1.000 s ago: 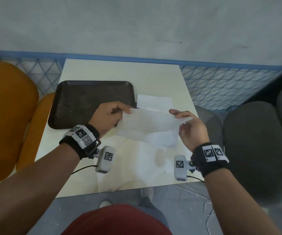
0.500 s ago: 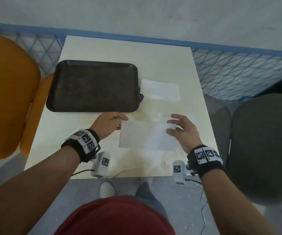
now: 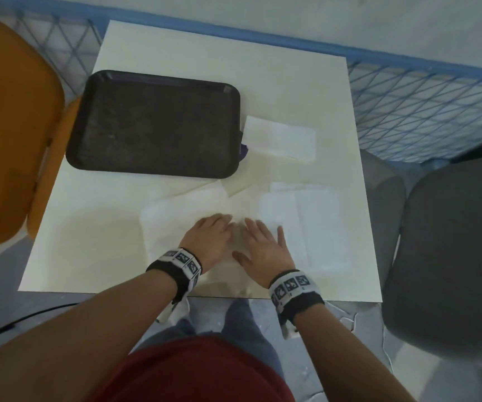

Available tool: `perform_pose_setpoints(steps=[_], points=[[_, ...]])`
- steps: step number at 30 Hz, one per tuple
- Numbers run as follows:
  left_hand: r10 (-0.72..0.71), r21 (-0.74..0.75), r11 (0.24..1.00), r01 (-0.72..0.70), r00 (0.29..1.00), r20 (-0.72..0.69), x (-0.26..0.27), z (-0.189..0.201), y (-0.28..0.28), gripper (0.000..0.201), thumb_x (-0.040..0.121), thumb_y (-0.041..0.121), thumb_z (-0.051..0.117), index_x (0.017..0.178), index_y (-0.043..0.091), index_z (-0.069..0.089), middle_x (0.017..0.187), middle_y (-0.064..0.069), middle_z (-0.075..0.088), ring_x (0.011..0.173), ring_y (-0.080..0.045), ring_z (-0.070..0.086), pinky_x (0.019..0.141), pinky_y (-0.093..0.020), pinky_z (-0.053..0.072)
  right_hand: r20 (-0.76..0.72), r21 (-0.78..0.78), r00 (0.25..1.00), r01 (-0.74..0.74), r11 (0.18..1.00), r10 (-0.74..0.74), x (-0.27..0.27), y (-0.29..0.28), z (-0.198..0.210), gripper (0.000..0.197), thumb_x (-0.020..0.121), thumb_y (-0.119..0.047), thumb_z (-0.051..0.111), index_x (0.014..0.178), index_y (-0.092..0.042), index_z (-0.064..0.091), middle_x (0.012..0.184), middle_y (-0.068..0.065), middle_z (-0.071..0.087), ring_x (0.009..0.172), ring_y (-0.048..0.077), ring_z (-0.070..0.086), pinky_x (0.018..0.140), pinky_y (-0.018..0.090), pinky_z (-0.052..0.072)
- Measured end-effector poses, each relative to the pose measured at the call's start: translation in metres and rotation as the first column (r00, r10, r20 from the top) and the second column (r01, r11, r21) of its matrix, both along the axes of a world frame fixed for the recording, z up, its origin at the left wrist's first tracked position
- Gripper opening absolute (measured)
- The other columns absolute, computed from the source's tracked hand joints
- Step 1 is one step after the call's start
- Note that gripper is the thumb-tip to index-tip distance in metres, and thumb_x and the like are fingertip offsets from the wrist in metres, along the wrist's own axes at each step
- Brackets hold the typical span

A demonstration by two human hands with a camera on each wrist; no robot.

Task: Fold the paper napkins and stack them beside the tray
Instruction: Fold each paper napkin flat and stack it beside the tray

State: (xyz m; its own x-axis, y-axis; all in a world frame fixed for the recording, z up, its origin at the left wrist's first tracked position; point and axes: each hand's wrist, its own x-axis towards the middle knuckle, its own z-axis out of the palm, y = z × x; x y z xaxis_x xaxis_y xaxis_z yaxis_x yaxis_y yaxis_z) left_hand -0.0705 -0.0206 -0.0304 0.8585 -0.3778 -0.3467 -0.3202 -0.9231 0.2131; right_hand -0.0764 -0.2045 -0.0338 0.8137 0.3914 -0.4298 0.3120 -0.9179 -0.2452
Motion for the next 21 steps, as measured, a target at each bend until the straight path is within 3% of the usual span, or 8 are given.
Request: perform_pose_setpoints(steps=[4, 8, 12, 15, 18, 21], points=[[0.031, -0.006, 0.999, -0.031, 0.999, 0.014, 0.002, 0.001, 0.004, 0.068, 0.088, -0.001, 0.042, 0.151, 0.024, 0.031, 0.157, -0.005, 0.026, 0.14, -0.029, 0.028, 0.112, -0.043, 0.03, -0.02, -0.15, 0.993, 0.11, 0.982, -0.115, -0.004, -0.028, -0.002, 0.074, 0.101, -0.063, 0.017, 0.161, -0.022, 0.004, 0.169, -0.009, -0.009, 0.156, 0.019, -0.009, 0.12, 0.059, -0.01], [0.185, -0.079, 0.98, -0.184, 0.983, 0.006, 0.016, 0.004, 0.004, 0.057, 0.092, 0.009, 0.049, 0.144, 0.028, 0.039, 0.134, -0.001, 0.049, 0.118, -0.026, 0.045, 0.097, -0.04, 0.039, -0.025, -0.167, 0.991, 0.123, 0.978, -0.129, 0.002, -0.046, 0.008, 0.072, 0.103, -0.06, 0.015, 0.161, -0.02, 0.008, 0.17, -0.005, -0.005, 0.156, 0.02, -0.011, 0.123, 0.058, -0.006], [0.29, -0.306, 0.901, -0.309, 0.951, -0.108, 0.031, 0.015, 0.008, 0.033, 0.091, 0.016, 0.058, 0.12, 0.031, 0.062, 0.103, 0.007, 0.06, 0.1, -0.017, 0.054, 0.089, -0.033, 0.045, 0.052, 0.071, 0.98, 0.189, 0.979, -0.193, 0.016, -0.035, 0.015, 0.066, 0.102, -0.059, 0.031, 0.158, -0.024, 0.024, 0.167, -0.004, 0.019, 0.155, 0.019, 0.01, 0.125, 0.053, 0.0], [0.259, -0.563, 0.775, -0.286, 0.957, -0.131, 0.038, 0.033, 0.009, 0.029, 0.086, 0.012, 0.068, 0.108, 0.03, 0.069, 0.085, 0.012, 0.056, 0.081, -0.004, 0.051, 0.078, -0.019, 0.043, 0.001, 0.307, 0.977, 0.203, 0.93, -0.214, 0.032, -0.021, 0.025, 0.046, 0.102, -0.044, 0.05, 0.144, -0.025, 0.049, 0.147, -0.005, 0.054, 0.138, 0.016, 0.047, 0.126, 0.048, 0.008], [0.36, -0.627, 0.708, -0.325, 0.93, -0.076, 0.048, 0.041, 0.008, 0.027, 0.084, 0.014, 0.069, 0.106, 0.031, 0.067, 0.088, 0.013, 0.058, 0.082, -0.004, 0.055, 0.077, -0.016, 0.044, -0.059, 0.388, 0.959, 0.279, 0.878, -0.279, 0.06, -0.023, 0.046, 0.026, 0.103, -0.029, 0.053, 0.122, -0.022, 0.068, 0.126, -0.004, 0.07, 0.114, 0.019, 0.063, 0.115, 0.036, 0.034], [0.53, -0.516, 0.69, -0.507, 0.84, -0.115, 0.061, 0.036, 0.004, 0.02, 0.091, 0.024, 0.062, 0.111, 0.025, 0.061, 0.101, 0.007, 0.061, 0.091, -0.013, 0.061, 0.084, -0.03, 0.052, -0.111, 0.364, 0.927, 0.374, 0.853, -0.359, 0.099, -0.042, 0.067, 0.03, 0.105, -0.034, 0.048, 0.125, -0.022, 0.066, 0.126, 0.003, 0.069, 0.114, 0.025, 0.063, 0.099, 0.03, 0.046]])
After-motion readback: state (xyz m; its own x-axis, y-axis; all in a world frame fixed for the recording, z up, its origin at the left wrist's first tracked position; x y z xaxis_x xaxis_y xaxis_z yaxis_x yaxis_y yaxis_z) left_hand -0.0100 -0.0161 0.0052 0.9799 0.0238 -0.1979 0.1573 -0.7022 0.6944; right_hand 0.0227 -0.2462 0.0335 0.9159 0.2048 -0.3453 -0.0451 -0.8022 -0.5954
